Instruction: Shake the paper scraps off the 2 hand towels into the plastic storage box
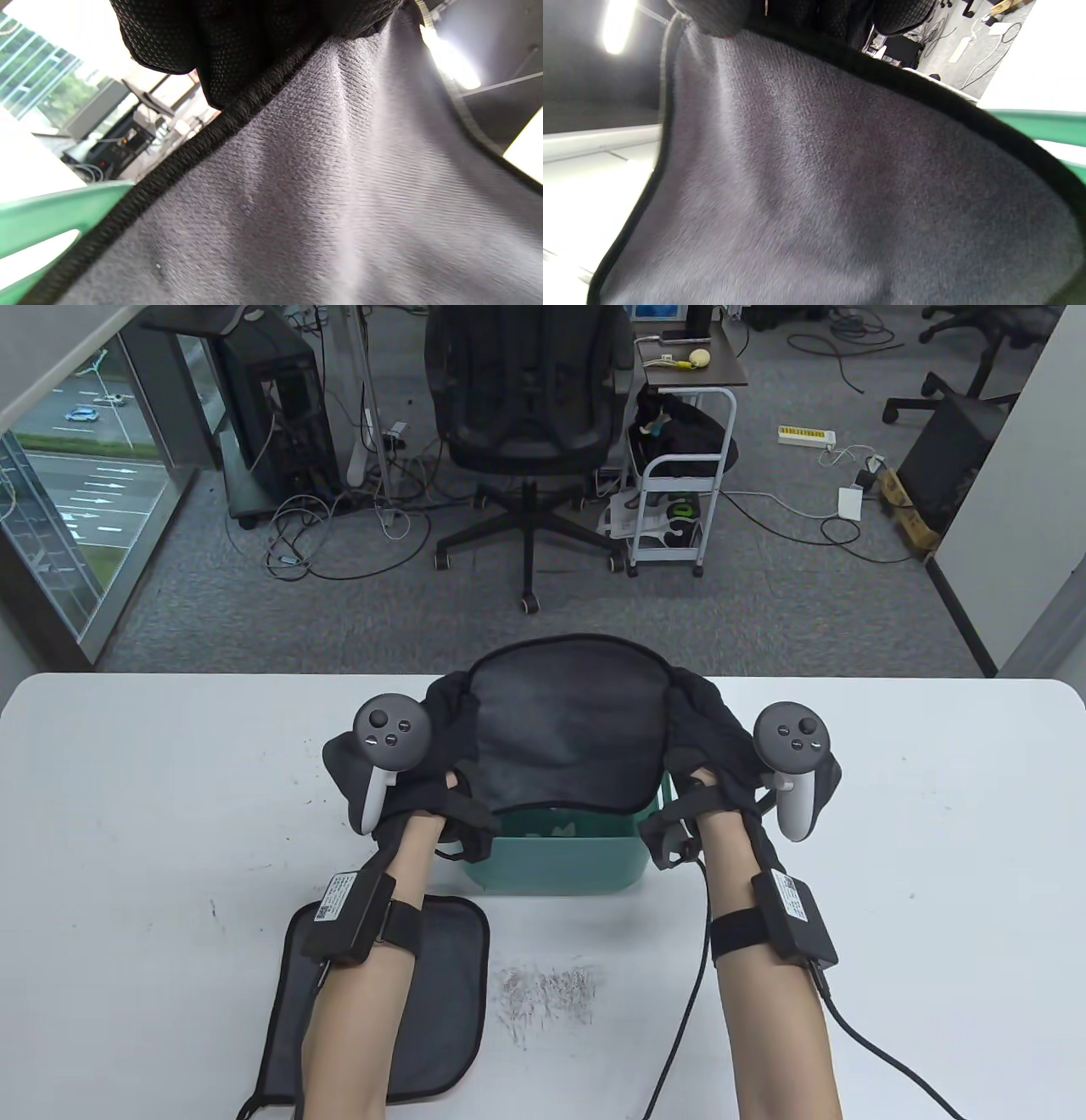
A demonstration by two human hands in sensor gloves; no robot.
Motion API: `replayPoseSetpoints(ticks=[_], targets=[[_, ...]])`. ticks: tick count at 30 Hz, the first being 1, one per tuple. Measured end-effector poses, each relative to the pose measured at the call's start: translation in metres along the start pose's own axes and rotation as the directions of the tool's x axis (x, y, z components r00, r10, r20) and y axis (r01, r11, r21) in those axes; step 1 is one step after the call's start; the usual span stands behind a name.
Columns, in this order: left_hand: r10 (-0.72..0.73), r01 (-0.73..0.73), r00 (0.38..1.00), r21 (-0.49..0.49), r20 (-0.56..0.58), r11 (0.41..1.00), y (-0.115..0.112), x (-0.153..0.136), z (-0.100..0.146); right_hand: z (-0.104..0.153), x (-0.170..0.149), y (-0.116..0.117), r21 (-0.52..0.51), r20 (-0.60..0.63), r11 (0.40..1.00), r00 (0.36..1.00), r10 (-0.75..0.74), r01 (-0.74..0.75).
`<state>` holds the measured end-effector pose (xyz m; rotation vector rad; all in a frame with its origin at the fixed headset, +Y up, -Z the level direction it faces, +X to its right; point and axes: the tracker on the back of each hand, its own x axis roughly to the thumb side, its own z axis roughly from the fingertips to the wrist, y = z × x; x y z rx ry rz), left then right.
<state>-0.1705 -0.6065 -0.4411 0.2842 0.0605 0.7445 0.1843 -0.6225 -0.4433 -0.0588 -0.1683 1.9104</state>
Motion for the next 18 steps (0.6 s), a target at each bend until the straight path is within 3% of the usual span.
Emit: replayPoseSetpoints(ticks=[11, 18], targets=[[-0.001, 0.000, 1.000, 0.022, 0.028, 1.000, 0.014, 0.004, 0.006, 0.009, 0.005, -0.014, 0.009, 0.053, 1.000, 0.998, 0.012, -0.013], [-0.011, 0.009, 0.997, 0.023, 0.078, 1.000, 0.024, 0.022, 0.016, 0.023, 0.017, -0.034, 0.014, 0.111, 1.000, 0.994, -0.015, 0.013]])
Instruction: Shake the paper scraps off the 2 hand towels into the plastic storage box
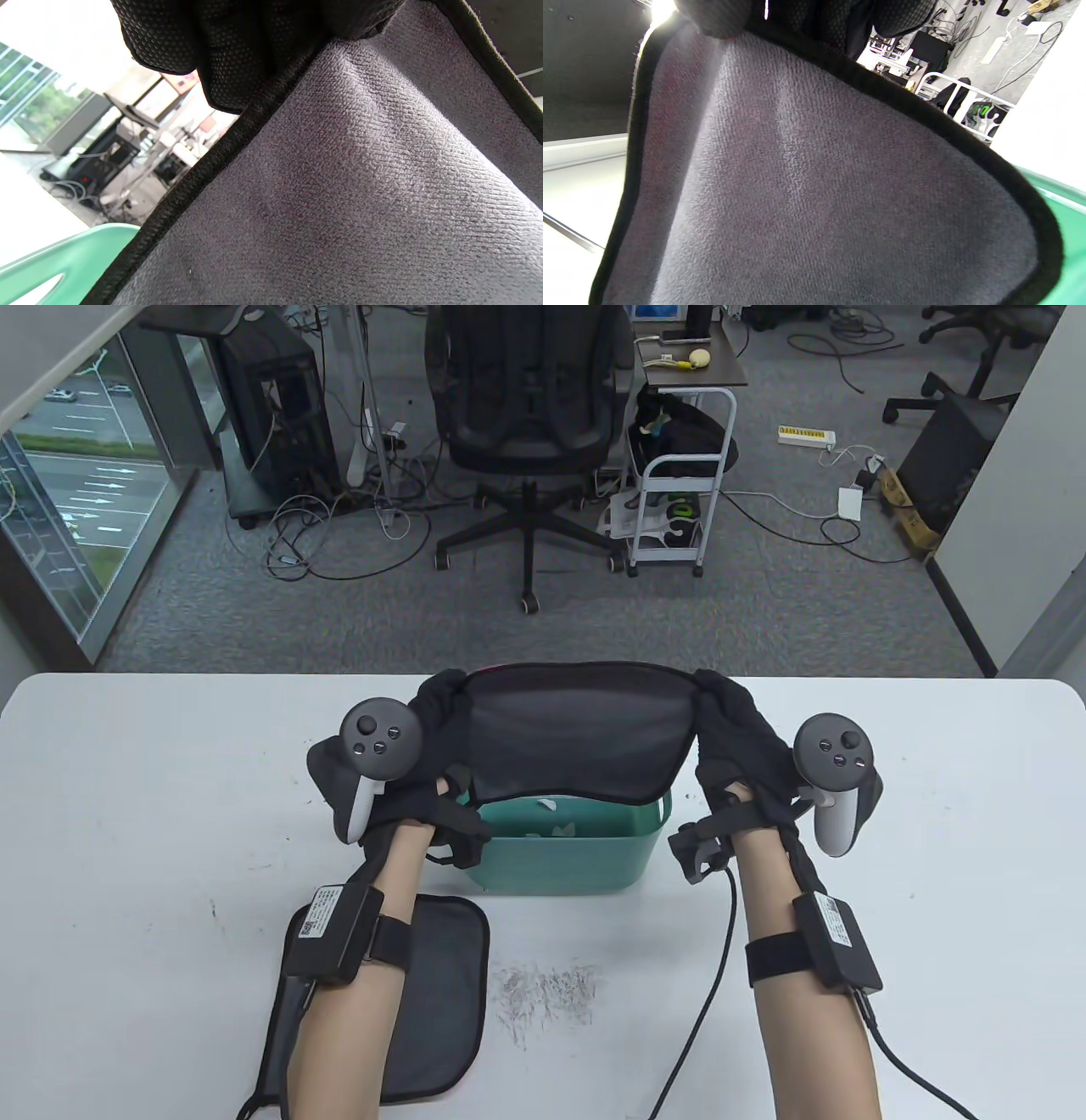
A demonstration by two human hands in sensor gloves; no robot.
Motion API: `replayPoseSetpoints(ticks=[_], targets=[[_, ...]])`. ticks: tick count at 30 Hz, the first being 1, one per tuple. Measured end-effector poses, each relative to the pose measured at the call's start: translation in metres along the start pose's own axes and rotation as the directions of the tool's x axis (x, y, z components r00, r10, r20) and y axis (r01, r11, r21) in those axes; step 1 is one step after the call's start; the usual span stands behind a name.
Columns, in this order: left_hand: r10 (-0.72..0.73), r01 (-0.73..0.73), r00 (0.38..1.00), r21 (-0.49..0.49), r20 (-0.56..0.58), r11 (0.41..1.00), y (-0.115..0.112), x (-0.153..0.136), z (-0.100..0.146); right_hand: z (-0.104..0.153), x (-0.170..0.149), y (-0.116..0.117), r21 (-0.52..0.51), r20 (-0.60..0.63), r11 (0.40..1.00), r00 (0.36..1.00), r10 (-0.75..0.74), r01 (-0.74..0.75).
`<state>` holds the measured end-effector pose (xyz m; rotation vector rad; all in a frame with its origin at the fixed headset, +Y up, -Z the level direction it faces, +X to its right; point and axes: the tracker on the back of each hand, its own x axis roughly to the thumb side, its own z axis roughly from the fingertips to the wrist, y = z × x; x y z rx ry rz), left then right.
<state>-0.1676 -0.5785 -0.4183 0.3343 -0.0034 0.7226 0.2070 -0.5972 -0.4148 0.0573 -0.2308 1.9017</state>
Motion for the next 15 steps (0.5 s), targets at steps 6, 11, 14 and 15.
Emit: replayPoseSetpoints(ticks=[6, 11, 14, 15], targets=[[0.001, -0.001, 0.997, -0.008, 0.077, 1.000, 0.008, 0.031, 0.011, 0.014, 0.009, -0.026, -0.026, 0.034, 0.999, 0.999, -0.030, 0.030], [-0.009, 0.013, 0.989, -0.026, 0.150, 1.000, 0.013, 0.060, 0.022, 0.028, 0.013, -0.054, -0.049, 0.061, 0.998, 0.997, -0.039, 0.042], [-0.024, 0.032, 0.981, -0.041, 0.194, 0.999, 0.011, 0.072, 0.030, 0.035, 0.014, -0.069, -0.061, 0.071, 0.997, 0.997, -0.034, 0.038], [-0.026, 0.036, 0.979, -0.045, 0.204, 0.998, 0.010, 0.076, 0.032, 0.038, 0.015, -0.074, -0.063, 0.075, 0.997, 0.997, -0.029, 0.034]])
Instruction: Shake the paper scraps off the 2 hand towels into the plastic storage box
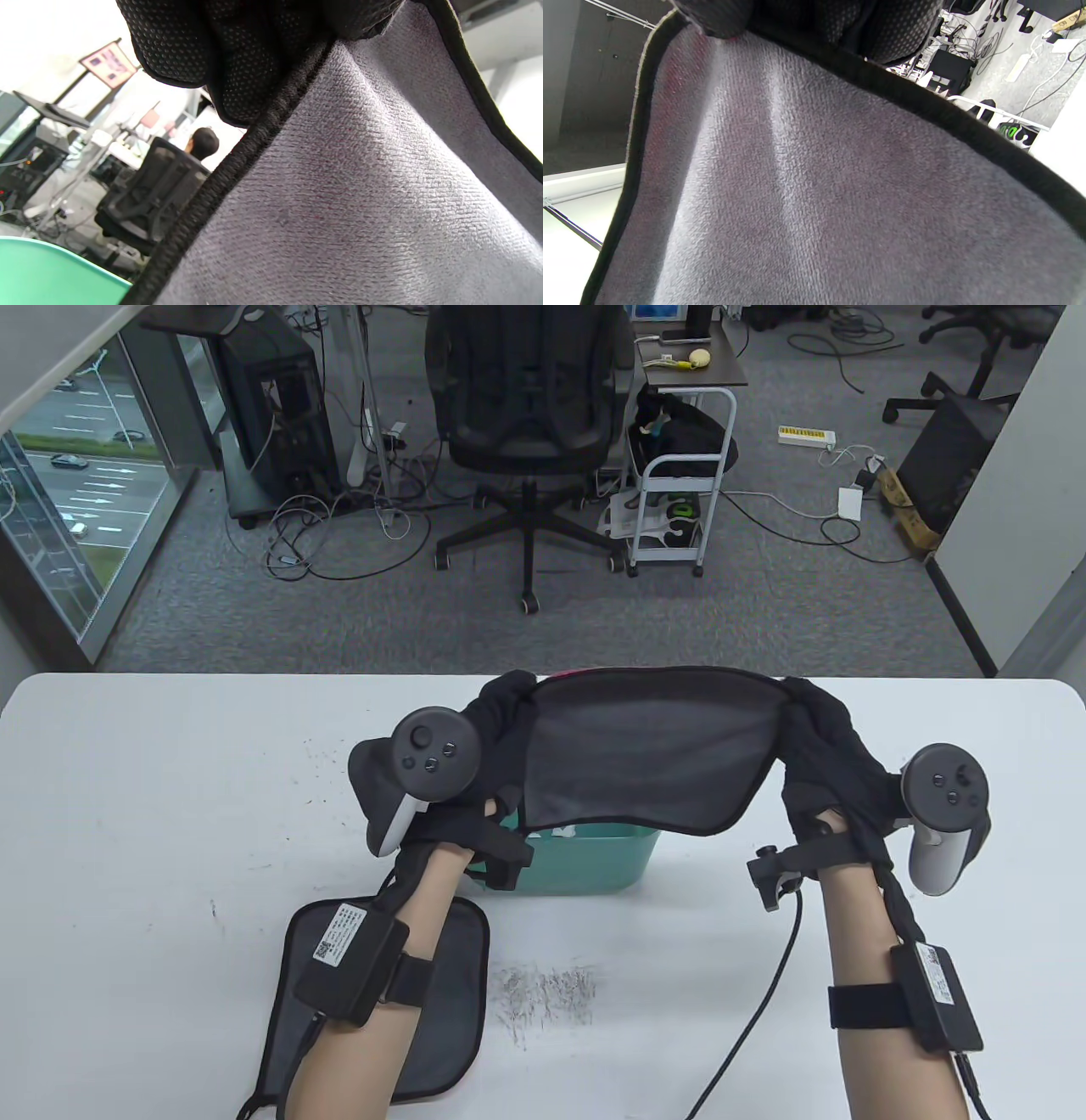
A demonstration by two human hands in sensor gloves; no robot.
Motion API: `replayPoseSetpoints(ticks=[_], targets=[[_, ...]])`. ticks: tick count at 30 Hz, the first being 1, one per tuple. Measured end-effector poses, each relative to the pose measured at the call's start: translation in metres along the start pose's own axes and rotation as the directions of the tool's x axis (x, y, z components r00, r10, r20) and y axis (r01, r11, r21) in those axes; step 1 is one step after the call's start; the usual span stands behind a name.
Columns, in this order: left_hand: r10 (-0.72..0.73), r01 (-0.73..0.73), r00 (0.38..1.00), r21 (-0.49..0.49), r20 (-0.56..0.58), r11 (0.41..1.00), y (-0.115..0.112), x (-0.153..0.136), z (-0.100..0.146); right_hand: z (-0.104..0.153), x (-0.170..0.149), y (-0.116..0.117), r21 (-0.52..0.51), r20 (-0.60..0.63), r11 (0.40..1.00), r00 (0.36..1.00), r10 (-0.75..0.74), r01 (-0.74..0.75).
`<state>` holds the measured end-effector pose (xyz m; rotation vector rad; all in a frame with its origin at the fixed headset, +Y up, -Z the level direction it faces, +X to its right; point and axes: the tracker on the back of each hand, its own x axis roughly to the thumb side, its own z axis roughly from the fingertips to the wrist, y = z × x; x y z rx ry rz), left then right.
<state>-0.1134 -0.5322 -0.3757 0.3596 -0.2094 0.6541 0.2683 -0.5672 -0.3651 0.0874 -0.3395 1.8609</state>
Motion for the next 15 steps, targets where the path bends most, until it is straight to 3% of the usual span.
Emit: replayPoseSetpoints(ticks=[7, 15], targets=[[0.025, -0.023, 0.997, -0.040, 0.071, 0.999, -0.018, 0.018, 0.018, 0.021, -0.004, -0.030, -0.033, 0.020, 0.996, 0.996, 0.087, -0.086], [0.047, -0.033, 0.993, -0.125, 0.110, 0.992, -0.053, 0.024, 0.039, 0.047, -0.035, -0.053, -0.012, -0.015, 0.992, 0.992, 0.123, -0.124]])
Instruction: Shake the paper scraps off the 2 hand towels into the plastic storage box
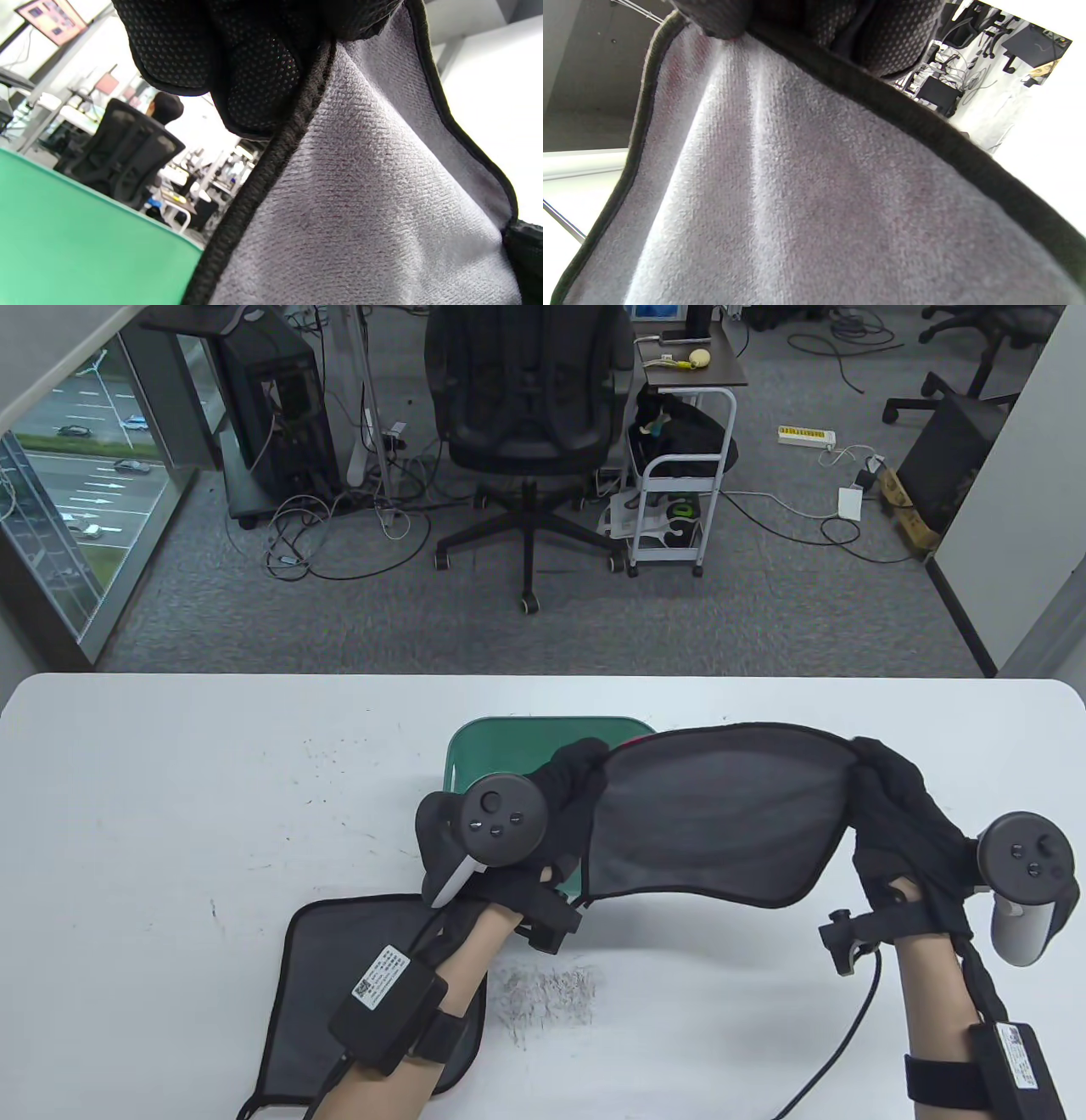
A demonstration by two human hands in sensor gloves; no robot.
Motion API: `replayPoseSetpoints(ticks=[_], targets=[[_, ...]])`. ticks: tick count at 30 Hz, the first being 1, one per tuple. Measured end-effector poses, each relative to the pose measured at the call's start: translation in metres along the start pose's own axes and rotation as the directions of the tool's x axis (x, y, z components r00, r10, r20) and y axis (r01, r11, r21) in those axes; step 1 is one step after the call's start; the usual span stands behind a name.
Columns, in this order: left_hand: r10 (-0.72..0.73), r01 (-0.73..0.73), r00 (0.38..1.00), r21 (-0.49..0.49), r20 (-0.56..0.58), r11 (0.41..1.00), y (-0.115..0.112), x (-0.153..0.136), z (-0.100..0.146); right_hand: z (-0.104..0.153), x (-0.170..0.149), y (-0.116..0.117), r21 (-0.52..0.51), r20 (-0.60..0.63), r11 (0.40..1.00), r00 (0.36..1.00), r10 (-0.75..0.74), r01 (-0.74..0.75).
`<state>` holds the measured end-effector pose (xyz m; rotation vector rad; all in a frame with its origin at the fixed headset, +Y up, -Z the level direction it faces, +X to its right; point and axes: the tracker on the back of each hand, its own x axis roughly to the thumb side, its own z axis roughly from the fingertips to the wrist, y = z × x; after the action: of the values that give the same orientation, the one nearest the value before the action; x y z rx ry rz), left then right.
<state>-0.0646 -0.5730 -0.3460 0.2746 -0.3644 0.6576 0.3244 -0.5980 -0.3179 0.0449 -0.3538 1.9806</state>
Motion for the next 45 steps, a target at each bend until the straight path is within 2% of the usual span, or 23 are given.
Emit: replayPoseSetpoints(ticks=[9, 17, 20, 23, 27, 34, 36, 40, 45], targets=[[0.097, -0.094, 0.995, -0.164, 0.006, 0.982, -0.050, -0.007, 0.029, 0.037, -0.038, -0.020, 0.078, -0.057, 0.997, 0.998, 0.019, -0.014], [0.191, -0.202, 0.979, -0.276, -0.066, 0.940, -0.086, -0.020, 0.062, 0.080, -0.068, -0.027, 0.142, -0.115, 0.989, 0.992, 0.044, -0.028], [0.259, -0.289, 0.957, -0.324, -0.132, 0.901, -0.101, -0.026, 0.078, 0.095, -0.077, -0.027, 0.158, -0.146, 0.987, 0.988, 0.050, -0.027], [0.339, -0.408, 0.911, -0.388, -0.235, 0.826, -0.118, -0.033, 0.098, 0.107, -0.086, -0.022, 0.186, -0.186, 0.982, 0.980, 0.074, -0.039], [0.250, -0.347, 0.928, -0.389, -0.278, 0.854, -0.135, -0.045, 0.104, 0.111, -0.102, -0.009, 0.226, -0.247, 0.971, 0.959, 0.136, -0.079], [0.041, -0.167, 0.951, -0.395, -0.307, 0.903, -0.166, -0.060, 0.092, 0.097, -0.128, 0.015, 0.253, -0.313, 0.954, 0.919, 0.241, -0.164], [-0.012, -0.123, 0.952, -0.420, -0.305, 0.899, -0.176, -0.059, 0.089, 0.090, -0.136, 0.021, 0.270, -0.346, 0.953, 0.909, 0.231, -0.140], [-0.116, -0.051, 0.936, -0.451, -0.333, 0.891, -0.193, -0.060, 0.082, 0.075, -0.146, 0.030, 0.305, -0.390, 0.930, 0.864, 0.317, -0.204], [-0.204, 0.018, 0.919, -0.481, -0.336, 0.876, -0.200, -0.056, 0.077, 0.063, -0.152, 0.040, 0.333, -0.412, 0.900, 0.815, 0.407, -0.281]])
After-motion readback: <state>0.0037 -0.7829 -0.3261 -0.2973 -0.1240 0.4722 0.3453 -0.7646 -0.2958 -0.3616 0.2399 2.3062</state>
